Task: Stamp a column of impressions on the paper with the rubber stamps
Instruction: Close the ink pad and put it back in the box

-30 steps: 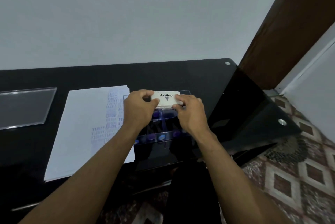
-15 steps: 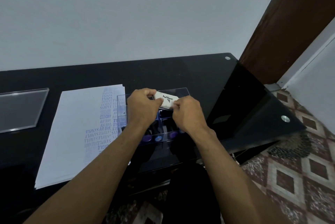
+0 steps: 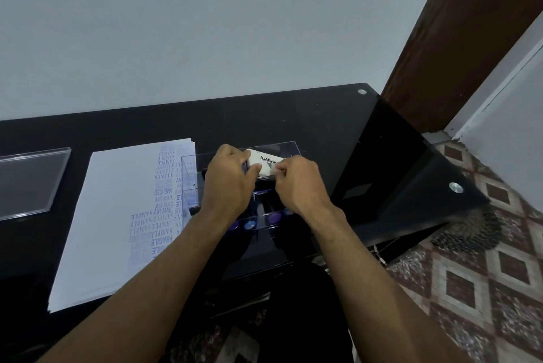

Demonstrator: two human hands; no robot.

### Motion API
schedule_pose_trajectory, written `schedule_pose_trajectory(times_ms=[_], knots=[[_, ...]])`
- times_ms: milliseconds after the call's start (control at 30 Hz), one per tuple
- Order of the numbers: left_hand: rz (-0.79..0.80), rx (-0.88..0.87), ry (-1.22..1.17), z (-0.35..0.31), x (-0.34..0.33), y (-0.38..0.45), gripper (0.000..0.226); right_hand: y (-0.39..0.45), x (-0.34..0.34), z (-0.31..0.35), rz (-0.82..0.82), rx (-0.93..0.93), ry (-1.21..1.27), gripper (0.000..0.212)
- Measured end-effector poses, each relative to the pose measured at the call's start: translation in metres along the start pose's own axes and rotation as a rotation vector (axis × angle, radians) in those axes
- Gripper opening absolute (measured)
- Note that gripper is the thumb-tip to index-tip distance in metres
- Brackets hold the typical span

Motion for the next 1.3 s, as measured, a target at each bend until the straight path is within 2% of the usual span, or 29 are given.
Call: schedule_pose_trajectory(times_ms=[167,367,500,567,867,1300], knots=[[0.044,-0.083,0.103,-0.003,-0.004,-0.002,0.027,-0.003,0.004,0.003,-0.003,0.016,-0.015,0.045],[0.104,-0.130,0.156,-0.003,-0.003,-0.005,0.031,-0.008,0.009,0.012,-0.046,0.103,-0.071,0.045],[0.156,-0.190,0.196,-0.001,0.005,-0.010,0.038,-0.020,0.010,0.027,-0.105,0.201,-0.228,0.020],[0.170,-0.192,0.221,0.004,0.013,-0.013,0.041,-0.026,0.010,0.039,-0.113,0.243,-0.273,0.017],[0.158,-0.015,0.287,0.064,0.090,-0.035,0.046,-0.042,-0.022,0.107,-0.049,0.349,-0.234,0.023],[0.040,0.196,0.408,0.176,0.248,-0.092,0.055,-0.081,-0.136,0.255,0.170,0.556,-0.174,0.055]])
Point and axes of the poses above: each hand's wrist, its own y-axis towards the middle knuckle, its own x-axis out of the back of the hand, z = x × y, the point moved 10 cm from there along y, towards the middle knuckle, and after that the axes turned 5 degrees about x, right-handed, at the moved point
